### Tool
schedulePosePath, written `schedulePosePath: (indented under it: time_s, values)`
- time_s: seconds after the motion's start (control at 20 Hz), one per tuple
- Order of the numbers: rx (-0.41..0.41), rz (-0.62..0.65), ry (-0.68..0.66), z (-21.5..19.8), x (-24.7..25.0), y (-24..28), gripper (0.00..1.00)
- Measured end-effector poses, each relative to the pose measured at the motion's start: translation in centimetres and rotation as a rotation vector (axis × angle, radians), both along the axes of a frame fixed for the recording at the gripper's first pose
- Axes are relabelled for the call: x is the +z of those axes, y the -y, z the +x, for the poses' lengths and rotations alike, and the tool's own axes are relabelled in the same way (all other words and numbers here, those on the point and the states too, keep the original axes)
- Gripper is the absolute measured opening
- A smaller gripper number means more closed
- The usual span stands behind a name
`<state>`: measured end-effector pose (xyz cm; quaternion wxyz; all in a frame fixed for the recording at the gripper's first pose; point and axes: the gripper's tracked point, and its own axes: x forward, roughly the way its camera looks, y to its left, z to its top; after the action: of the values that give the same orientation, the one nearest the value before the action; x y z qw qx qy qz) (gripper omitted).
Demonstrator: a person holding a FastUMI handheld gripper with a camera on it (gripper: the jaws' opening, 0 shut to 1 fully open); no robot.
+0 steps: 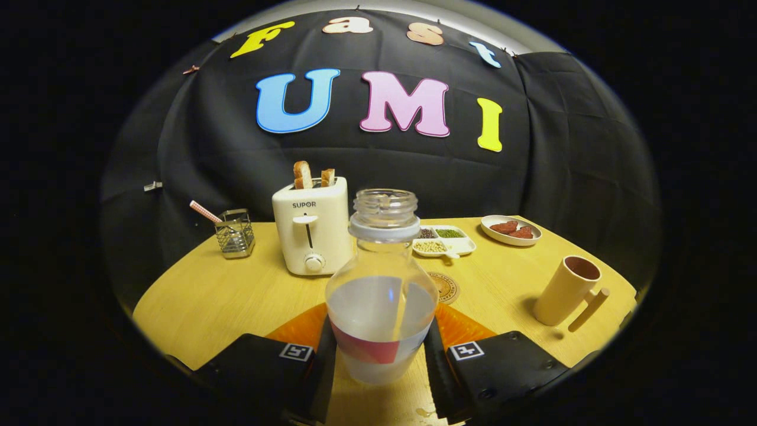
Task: Take the bottle from table, then pour the juice into the cup, finally place the bottle on the coaster
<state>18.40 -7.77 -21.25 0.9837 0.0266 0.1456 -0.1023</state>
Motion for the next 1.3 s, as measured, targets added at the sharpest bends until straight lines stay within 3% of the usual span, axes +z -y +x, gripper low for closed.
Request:
schedulePosePath:
  time_s: [0.35, 0.8, 0.95, 1.3]
  values:
    - [-0.038, 0.301, 0.019, -1.2, 3.8, 1.8, 0.69]
    - [-0.219, 0.708, 0.116, -3.1, 6.9, 10.4, 0.68]
    - [-0.293, 0.788, 0.058, -3.3, 4.9, 13.2, 0.68]
    - [-0.266, 1.039, 0.045, -2.6, 4.3, 15.4, 0.68]
